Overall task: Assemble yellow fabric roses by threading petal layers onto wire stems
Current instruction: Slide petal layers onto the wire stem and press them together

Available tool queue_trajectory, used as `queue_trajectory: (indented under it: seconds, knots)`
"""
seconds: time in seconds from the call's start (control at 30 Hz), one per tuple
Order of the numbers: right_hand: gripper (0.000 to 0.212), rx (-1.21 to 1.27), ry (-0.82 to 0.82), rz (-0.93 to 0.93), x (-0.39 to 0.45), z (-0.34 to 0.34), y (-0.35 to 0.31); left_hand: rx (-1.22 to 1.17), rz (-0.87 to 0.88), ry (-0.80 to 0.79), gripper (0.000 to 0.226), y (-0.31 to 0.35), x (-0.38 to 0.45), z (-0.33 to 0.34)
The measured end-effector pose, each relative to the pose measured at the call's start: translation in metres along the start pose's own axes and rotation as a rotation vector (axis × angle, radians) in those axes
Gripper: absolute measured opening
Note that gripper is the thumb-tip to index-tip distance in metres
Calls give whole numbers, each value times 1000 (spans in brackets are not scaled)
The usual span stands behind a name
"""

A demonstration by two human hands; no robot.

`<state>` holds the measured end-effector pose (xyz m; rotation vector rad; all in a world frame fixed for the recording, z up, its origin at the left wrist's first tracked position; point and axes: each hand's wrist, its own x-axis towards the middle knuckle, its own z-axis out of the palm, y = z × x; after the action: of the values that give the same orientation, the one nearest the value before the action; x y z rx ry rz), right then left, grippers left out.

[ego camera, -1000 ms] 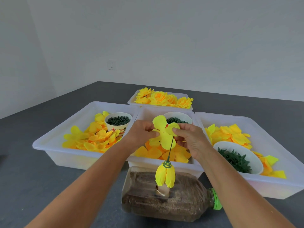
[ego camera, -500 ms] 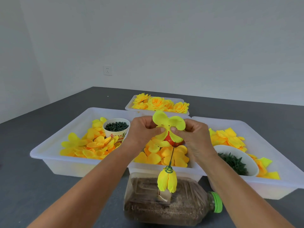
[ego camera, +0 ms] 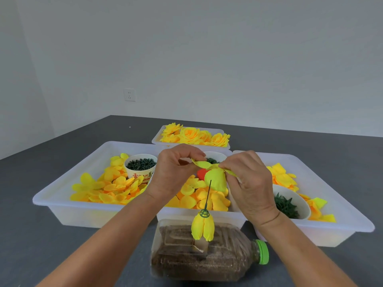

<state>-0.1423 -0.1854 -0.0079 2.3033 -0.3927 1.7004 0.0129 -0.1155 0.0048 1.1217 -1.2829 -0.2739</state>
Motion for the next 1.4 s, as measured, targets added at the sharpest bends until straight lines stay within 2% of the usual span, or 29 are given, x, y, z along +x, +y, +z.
queue_trajectory:
  seconds: [0.13,0.3,0.37,0.5,0.57,0.7,0.93,1.07,1.2,1.4]
  knots:
    - [22,144,-23,81,6,-6,-7,-59,-6,7,45,10,-3,-3]
    - [12,309,-67,221,10,-15,-12,-80,-14,0,30,20,-5,-3]
    - [17,325,-69,270,12,-16,-13,-84,-23,-14,25,24,-5,-2]
    - [1,304,-32,409,12,-19,-10,-42,-74,13,33,24,-13,-5]
    - [2,310,-22,435,10,-22,-10,-3,-100,47,30,21,-23,-10]
    - [6,259,-35,261,7,-26,-17,-44,-181,-48,12,20,-45,-16]
    - [10,133,-85,23,2,-26,-22,-100,-158,-12,24,24,-45,-17]
    - [17,89,-121,-47,-1,-26,-22,-177,-189,-41,30,29,-47,-17]
    - [15,78,-144,-97,-2,-27,-25,-100,-117,-99,46,31,-48,-16]
    - [19,84,-143,-80,0,-27,-28,14,-3,-4,31,31,-52,-13]
